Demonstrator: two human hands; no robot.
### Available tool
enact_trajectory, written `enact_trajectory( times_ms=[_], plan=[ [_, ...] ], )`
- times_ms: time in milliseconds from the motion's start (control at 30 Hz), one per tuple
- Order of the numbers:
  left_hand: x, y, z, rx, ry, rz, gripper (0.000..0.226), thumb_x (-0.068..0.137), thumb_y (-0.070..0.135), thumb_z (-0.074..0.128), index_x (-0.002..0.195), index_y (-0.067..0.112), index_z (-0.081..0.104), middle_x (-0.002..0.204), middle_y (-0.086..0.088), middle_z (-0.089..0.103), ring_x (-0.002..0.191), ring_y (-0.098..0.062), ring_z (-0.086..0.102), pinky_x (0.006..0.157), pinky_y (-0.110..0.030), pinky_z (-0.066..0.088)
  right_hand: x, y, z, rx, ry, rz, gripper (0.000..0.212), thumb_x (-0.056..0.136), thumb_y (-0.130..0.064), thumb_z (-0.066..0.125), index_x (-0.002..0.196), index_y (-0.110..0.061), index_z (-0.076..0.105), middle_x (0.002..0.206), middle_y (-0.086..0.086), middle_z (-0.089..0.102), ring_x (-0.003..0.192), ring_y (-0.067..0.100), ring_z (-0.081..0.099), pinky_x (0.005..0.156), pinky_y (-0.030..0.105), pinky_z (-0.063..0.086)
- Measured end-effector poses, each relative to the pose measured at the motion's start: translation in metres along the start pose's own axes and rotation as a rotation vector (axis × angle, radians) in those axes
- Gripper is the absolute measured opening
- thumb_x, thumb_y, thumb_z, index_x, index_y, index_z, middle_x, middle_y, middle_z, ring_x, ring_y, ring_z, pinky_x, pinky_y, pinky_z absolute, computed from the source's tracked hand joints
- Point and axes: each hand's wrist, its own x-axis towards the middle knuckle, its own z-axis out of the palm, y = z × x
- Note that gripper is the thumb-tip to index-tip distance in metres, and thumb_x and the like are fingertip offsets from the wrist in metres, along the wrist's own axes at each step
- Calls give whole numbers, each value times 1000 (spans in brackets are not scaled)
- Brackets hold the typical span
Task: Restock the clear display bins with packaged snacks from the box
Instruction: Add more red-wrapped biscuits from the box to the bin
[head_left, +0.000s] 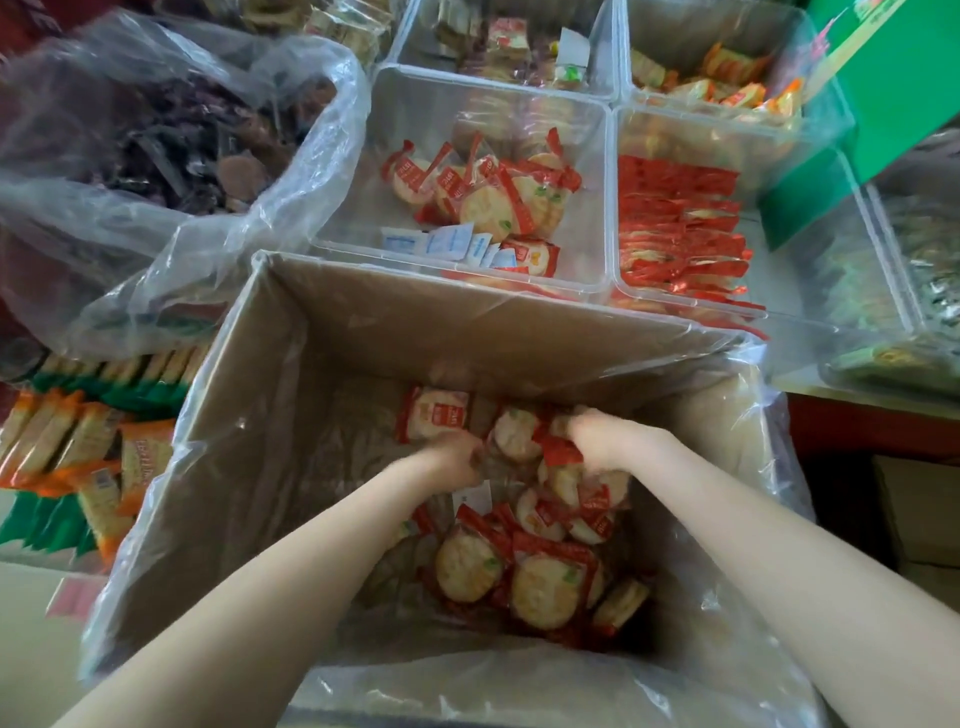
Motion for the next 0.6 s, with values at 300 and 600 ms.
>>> enact_trajectory(
  times_ms=[300, 600],
  plan=[
    [63, 28, 70, -312, -47, -160, 37, 88, 22, 62, 120, 4, 57, 116, -13, 62, 91, -23, 61, 75, -30, 48, 56, -4, 50, -394, -41, -209, 51, 102, -34, 20, 150, -28, 4, 159, 2, -5, 146, 27, -1, 118, 42, 0],
    [60, 30, 66, -120, -3, -68, 39, 89, 16, 56, 127, 6, 51, 126, -12, 56, 115, -27, 54, 94, -30, 45, 17, 7, -3, -131, 9, -231, 48, 71, -29, 76, 111, -9, 58, 112, 9, 54, 100, 27, 55, 78, 29, 48]
  ],
)
